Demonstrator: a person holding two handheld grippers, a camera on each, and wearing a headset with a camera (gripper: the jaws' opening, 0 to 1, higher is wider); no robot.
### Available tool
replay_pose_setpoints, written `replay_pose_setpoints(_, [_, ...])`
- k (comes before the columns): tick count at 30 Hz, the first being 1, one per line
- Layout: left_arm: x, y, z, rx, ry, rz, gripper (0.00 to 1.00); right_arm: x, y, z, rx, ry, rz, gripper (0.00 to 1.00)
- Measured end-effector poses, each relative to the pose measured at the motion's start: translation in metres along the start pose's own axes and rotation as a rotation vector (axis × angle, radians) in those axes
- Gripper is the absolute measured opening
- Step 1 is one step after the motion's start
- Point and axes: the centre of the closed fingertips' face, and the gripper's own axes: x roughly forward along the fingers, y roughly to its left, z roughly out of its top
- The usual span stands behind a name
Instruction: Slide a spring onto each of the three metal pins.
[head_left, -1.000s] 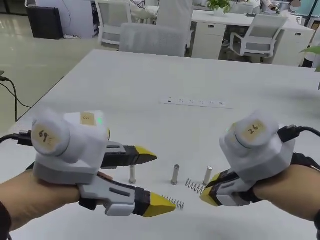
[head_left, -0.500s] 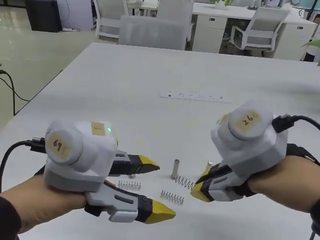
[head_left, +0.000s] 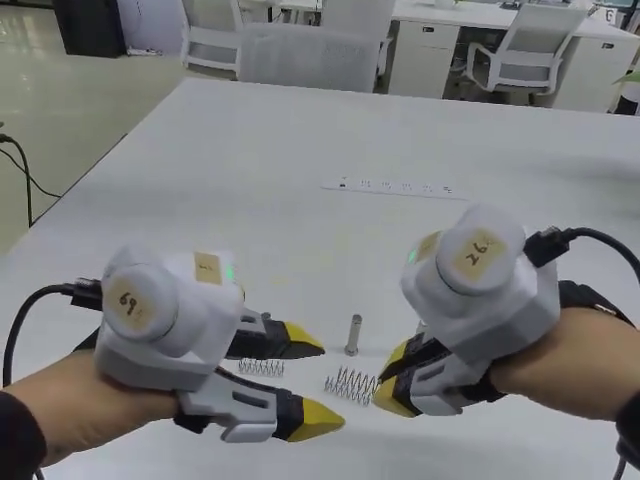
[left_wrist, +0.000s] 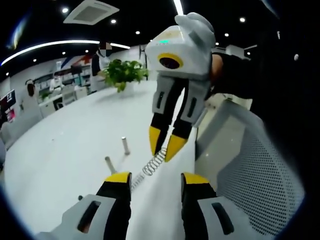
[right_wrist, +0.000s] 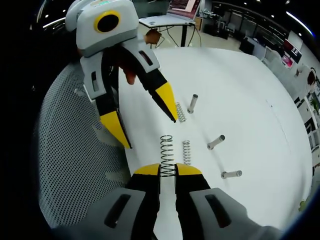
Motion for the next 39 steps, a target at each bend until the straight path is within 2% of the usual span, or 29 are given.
replay_pose_setpoints(14, [0.004,-0.005,-0.005,0.049,0.028,-0.018,0.14,0.003,0.012,0.013,-0.105,0.002,0.046,0.07])
replay_pose_setpoints(21, [0.005,-0.006,-0.007,0.077,0.039,-0.022,0.08,0.002,0.016,0.013,-0.147,0.019,0.067,0.07])
replay_pose_setpoints(27, [0.007,-0.011,-0.011,0.120,0.066,-0.040,0.05,0.002,0.022,0.012,-0.175,0.033,0.089,0.07])
replay_pose_setpoints(31, [0.008,-0.015,-0.016,0.149,0.090,-0.053,0.04,0.002,0.025,0.011,-0.185,0.037,0.103,0.07])
replay_pose_setpoints(39, [0.008,-0.015,-0.016,0.158,0.091,-0.060,0.03,-0.006,0.027,0.018,-0.162,0.005,0.107,0.07])
